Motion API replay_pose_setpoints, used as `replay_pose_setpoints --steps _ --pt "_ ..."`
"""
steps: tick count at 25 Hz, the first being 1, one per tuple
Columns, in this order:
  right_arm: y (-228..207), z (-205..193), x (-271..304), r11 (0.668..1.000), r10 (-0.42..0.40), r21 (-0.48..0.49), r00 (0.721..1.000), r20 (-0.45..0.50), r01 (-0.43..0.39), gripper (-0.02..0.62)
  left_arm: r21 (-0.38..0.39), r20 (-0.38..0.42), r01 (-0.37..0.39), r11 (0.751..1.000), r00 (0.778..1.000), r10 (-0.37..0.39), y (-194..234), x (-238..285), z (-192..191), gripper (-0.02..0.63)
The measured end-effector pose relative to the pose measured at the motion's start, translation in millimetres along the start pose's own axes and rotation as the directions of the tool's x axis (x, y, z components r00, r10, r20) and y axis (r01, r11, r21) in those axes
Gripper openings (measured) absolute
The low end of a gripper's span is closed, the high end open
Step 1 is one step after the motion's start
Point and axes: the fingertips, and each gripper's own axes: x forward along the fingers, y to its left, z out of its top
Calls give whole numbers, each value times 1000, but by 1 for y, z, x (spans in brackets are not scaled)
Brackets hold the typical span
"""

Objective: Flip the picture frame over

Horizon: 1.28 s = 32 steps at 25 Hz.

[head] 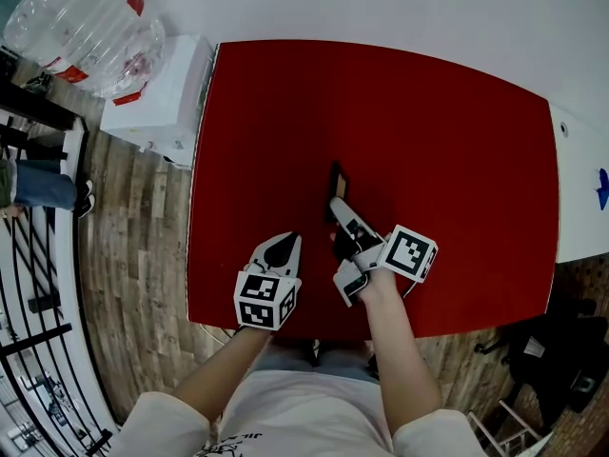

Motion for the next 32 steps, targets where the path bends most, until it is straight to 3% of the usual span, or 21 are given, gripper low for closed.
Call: replay_pose_setpoints --steps 5,7,10,12,18,22,28,32 --pt "-1 4 -8 979 134 148 990 45 -140 41 19 9 21 1000 1000 -21 -8 4 3 8" --pt "-2 6 -13 974 156 160 986 52 -162 41 21 7 47 999 999 -47 -15 7 2 8" --pt "-4 8 -18 979 154 131 987 32 -157 41 55 -4 112 992 994 -112 -28 19 2 12" --pt "-4 7 -20 982 148 118 989 16 -149 41 105 -15 151 983 989 -150 -38 29 5 62" --pt "-7 11 -27 987 119 104 993 5 -119 41 280 -92 270 921 963 -254 -71 58 7 133" --pt "-9 12 -28 989 111 97 994 -7 -110 41 323 -91 295 899 956 -281 -80 68 9 133" --pt "-4 14 -30 997 77 5 996 -46 -77 43 337 -107 289 896 957 -269 -81 75 3 110" --pt "5 20 -34 978 -52 -206 995 -80 34 60 361 -114 296 884 955 -273 -85 76 4 109"
